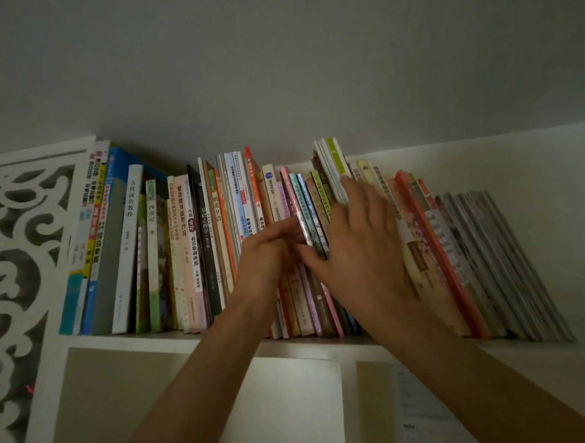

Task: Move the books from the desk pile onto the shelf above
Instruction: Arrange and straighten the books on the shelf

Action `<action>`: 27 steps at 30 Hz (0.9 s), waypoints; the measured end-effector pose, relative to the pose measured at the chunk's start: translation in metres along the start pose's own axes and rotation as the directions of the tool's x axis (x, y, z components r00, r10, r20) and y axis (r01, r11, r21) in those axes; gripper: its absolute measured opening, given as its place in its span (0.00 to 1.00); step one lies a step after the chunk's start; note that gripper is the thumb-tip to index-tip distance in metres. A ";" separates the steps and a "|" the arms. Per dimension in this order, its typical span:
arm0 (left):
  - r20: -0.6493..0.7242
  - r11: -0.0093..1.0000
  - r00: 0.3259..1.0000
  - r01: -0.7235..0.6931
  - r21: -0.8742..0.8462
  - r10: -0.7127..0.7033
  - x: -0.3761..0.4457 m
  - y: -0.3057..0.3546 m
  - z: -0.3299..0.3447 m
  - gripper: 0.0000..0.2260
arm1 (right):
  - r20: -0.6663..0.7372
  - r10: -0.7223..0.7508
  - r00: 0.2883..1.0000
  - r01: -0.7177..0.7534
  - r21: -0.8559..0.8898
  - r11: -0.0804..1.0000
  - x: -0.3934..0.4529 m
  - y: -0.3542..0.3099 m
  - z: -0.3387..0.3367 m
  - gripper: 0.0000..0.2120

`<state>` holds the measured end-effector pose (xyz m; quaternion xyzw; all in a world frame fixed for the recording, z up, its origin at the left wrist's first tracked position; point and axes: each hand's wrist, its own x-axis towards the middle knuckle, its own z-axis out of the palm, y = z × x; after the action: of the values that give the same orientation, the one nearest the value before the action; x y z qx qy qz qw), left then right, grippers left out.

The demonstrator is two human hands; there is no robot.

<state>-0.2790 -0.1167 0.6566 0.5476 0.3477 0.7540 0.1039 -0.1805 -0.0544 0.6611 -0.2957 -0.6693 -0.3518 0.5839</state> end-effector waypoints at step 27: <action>-0.164 0.837 0.963 -0.096 0.539 0.216 -0.002 -0.003 0.051 0.28 | 0.336 -0.027 0.942 -0.091 0.331 0.939 -0.032 0.067 -0.013 0.37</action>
<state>-0.2327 -0.0944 0.6614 0.4955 0.5040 0.6913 -0.1507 -0.1141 -0.0258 0.6392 -0.2562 -0.8046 -0.1650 0.5096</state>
